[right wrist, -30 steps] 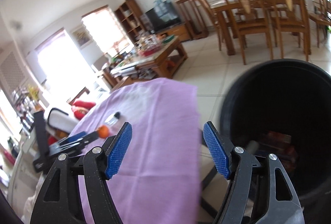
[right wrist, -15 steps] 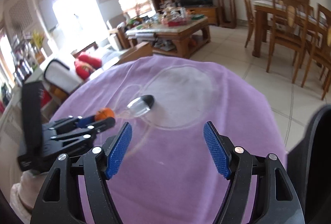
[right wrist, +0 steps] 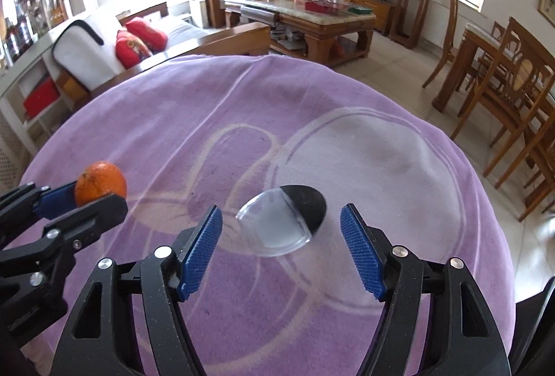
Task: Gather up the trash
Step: 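Grasp the orange with the left tool while the right tool grasps the clear plastic lid, then carry the orange and clear lid over the black bin and open both tools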
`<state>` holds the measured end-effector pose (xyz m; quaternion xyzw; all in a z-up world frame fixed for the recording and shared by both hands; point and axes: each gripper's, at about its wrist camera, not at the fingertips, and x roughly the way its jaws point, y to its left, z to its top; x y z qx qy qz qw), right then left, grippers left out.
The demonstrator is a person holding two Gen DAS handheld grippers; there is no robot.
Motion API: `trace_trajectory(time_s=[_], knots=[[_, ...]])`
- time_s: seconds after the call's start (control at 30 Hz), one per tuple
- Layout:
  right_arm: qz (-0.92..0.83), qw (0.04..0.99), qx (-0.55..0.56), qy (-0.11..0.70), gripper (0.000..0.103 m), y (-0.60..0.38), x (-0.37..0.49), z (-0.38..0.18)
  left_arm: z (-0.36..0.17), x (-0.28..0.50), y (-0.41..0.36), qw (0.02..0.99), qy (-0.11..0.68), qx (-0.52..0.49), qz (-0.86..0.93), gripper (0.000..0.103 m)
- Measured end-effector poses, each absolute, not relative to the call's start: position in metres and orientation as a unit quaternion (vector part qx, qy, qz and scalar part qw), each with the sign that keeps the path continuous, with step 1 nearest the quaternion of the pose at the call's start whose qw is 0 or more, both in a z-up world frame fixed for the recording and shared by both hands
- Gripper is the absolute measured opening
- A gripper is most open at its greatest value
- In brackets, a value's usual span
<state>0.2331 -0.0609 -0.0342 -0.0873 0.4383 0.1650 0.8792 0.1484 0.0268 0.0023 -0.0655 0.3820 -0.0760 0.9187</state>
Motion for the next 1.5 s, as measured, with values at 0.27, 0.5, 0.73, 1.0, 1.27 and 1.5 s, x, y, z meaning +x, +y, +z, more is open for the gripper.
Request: trace_trajectory(time_s=[0.27, 0.5, 0.73, 1.0, 1.27, 1.5], knots=[[0.183, 0.878, -0.051, 0.439, 0.051, -0.073, 0.220, -0.034, 0.007, 0.148, 0.024, 0.926, 0.368, -0.055, -0.070, 0.036], [0.205, 0.890, 0.031, 0.405, 0.051, -0.117, 0.170, -0.003, 0.009, 0.148, 0.013, 0.932, 0.352, -0.035, -0.077, 0.036], [0.176, 0.910, 0.122, 0.355, 0.051, -0.201, 0.101, 0.020, 0.016, 0.138, -0.018, 0.939, 0.311, -0.017, -0.144, 0.036], [0.109, 0.927, 0.183, 0.310, 0.051, -0.320, 0.034, 0.030, 0.027, 0.117, -0.100, 0.905, 0.333, -0.034, -0.261, 0.036], [0.037, 0.925, 0.255, 0.279, 0.051, -0.447, -0.021, 0.013, 0.039, 0.096, -0.225, 0.876, 0.331, 0.011, -0.350, 0.036], [0.001, 0.912, 0.304, 0.274, 0.051, -0.530, -0.053, -0.015, 0.017, 0.089, -0.316, 0.848, 0.350, 0.038, -0.397, 0.036]])
